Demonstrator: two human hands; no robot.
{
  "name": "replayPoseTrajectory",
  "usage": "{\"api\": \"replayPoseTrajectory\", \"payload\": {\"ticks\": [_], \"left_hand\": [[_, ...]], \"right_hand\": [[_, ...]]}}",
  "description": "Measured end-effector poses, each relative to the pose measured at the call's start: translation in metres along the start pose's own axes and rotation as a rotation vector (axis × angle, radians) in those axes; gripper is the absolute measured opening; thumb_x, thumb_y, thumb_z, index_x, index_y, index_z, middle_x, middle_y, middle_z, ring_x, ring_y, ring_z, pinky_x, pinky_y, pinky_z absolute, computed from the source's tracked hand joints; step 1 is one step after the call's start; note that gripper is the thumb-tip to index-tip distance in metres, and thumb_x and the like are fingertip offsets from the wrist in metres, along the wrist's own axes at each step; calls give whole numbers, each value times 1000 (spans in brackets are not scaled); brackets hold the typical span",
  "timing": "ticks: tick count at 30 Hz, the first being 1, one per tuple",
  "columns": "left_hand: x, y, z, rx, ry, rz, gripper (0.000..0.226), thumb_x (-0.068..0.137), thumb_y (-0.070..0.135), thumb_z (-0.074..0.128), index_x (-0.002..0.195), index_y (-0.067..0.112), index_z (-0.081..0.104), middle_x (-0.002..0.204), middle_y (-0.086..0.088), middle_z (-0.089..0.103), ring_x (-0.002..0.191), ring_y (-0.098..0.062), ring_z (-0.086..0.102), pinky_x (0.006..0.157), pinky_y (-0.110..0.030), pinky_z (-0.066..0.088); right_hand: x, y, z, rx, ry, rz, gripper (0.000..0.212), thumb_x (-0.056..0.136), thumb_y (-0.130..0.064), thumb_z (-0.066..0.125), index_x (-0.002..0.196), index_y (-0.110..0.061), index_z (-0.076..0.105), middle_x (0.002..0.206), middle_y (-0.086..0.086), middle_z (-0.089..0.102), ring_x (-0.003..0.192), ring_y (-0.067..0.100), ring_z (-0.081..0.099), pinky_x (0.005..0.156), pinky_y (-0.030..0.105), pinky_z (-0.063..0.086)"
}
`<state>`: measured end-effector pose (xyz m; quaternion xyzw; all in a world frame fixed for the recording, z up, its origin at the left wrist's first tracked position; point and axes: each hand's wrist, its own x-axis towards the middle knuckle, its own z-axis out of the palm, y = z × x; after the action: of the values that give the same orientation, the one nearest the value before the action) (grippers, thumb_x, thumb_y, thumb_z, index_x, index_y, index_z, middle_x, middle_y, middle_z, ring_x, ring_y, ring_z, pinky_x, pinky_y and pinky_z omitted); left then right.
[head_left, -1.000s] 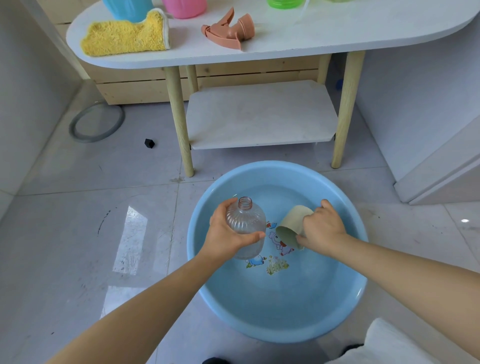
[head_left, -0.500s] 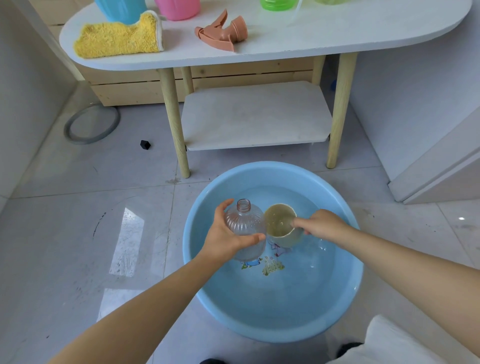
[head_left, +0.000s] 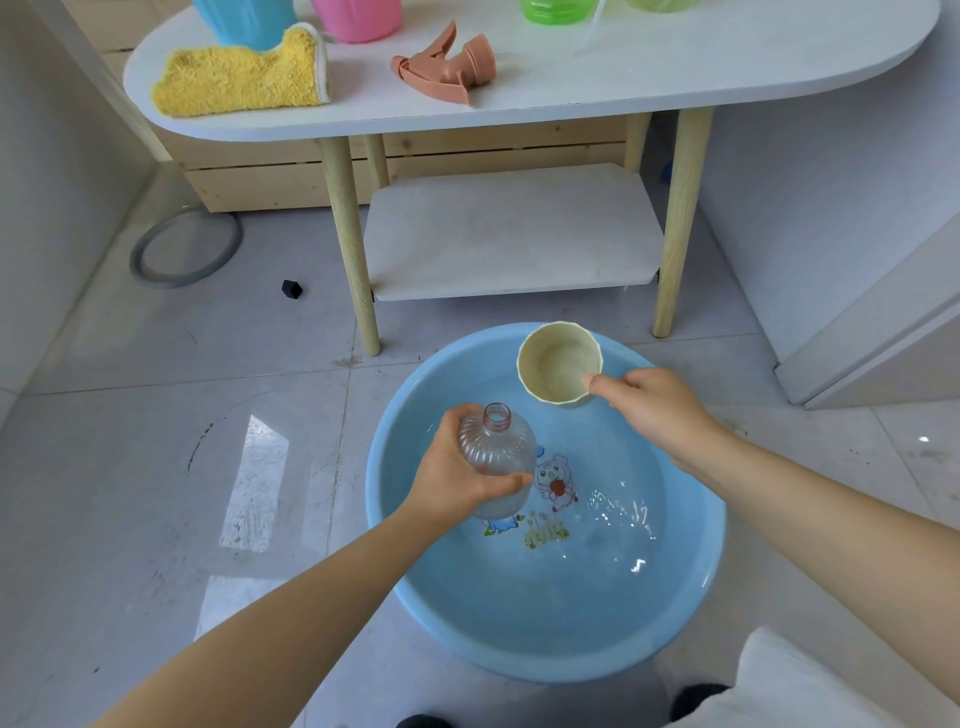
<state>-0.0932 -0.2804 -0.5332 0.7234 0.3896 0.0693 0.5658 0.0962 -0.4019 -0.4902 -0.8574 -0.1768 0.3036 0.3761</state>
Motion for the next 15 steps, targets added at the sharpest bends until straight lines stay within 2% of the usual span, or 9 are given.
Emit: {"api": "replayPoseTrajectory", "payload": {"ticks": [2,5,8,12,15], "left_hand": [[-1,1,2,4,-7,13,82,57,23,91,122,32,41,114,17,56,107,-5,55,86,-19,44],[-1,4,4,16,-13,22,83,58,24,91,122,33,40,115,17,56,107,-5,55,84,-17,43],[-1,6,6,31,-19,34,83,58,26,91,122,34,39,114,19,54,105,-2,54,79,-11,42],[-2,7,6,28,-20,36,83,58,25,91,124,32,40,114,19,55,105,0,54,77,-8,41],[-2,8,6,22,-22,34,85,58,25,90,126,31,40,116,18,55,106,-2,54,78,-9,41]], "right_hand": [[-6,-7,2,-24,30,-56,51,81,-46,64,55,-18,30,52,-3,26,52,17,28,52,30,21],[-13,-13,6,-68,68,-143,52,81,-46,64,55,-19,26,51,-4,25,50,15,27,51,30,21],[-17,-16,10,-105,132,-232,52,79,-46,65,55,-17,30,50,-3,28,49,14,28,50,30,23],[-18,-16,12,-122,225,-403,54,78,-43,69,53,-5,40,50,4,35,52,18,31,54,30,27],[-18,-16,12,-160,268,-519,52,76,-50,64,51,-9,43,43,-4,35,46,17,33,63,28,29]]}}
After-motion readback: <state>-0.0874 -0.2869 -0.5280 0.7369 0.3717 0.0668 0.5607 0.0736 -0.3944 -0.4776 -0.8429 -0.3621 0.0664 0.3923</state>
